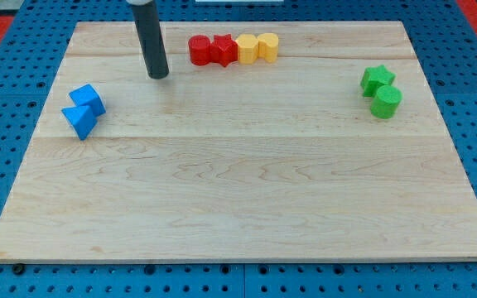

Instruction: Push the green star left and down a bit

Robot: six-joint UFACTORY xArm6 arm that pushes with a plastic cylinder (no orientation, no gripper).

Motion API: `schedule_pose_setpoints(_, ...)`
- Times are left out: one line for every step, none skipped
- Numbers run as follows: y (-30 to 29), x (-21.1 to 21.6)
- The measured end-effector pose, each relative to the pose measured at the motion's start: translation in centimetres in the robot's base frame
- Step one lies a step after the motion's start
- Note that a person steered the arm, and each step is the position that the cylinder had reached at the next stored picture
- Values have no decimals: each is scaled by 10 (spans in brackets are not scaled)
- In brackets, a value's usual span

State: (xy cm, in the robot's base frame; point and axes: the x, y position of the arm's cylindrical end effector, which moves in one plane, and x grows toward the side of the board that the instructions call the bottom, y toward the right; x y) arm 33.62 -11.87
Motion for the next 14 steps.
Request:
schedule_pose_setpoints(58,35)
schedule_pose_setpoints(137,71)
schedule_pose_setpoints(242,105)
schedule_pose_setpoints(342,114)
schedule_pose_setpoints(406,89)
schedule_pose_setpoints(426,47)
schedule_pose_setpoints(408,7)
schedule_pose_setpoints(367,-10)
schedule_pose_setpoints(334,-8)
schedule_pose_setpoints(304,-1)
schedule_pose_setpoints(284,16)
schedule_pose_setpoints(290,34)
schedule_pose_setpoints(293,51)
schedule_pose_setpoints(292,79)
